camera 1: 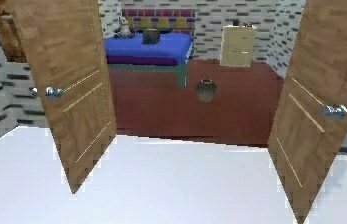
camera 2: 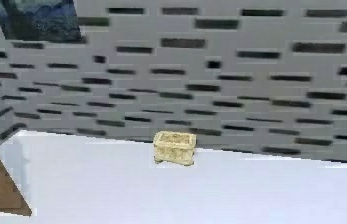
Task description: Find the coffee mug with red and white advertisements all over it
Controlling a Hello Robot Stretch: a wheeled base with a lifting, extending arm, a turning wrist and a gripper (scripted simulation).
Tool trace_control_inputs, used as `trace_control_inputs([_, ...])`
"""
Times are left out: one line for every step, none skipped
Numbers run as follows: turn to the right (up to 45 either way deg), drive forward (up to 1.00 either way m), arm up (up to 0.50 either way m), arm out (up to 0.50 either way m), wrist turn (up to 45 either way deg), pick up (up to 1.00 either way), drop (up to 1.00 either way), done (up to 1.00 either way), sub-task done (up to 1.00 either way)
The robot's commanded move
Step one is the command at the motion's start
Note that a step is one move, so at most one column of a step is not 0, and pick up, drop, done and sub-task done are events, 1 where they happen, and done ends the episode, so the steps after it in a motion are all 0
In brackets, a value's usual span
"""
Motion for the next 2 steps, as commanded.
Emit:
trace_control_inputs([3.0, 0.00, 0.00, 0.00, 0.0, 0.00, 0.00, 0.00, 0.00])
trace_control_inputs([0.0, 1.00, 0.00, 0.00, 0.0, 0.00, 0.00, 0.00, 0.00])
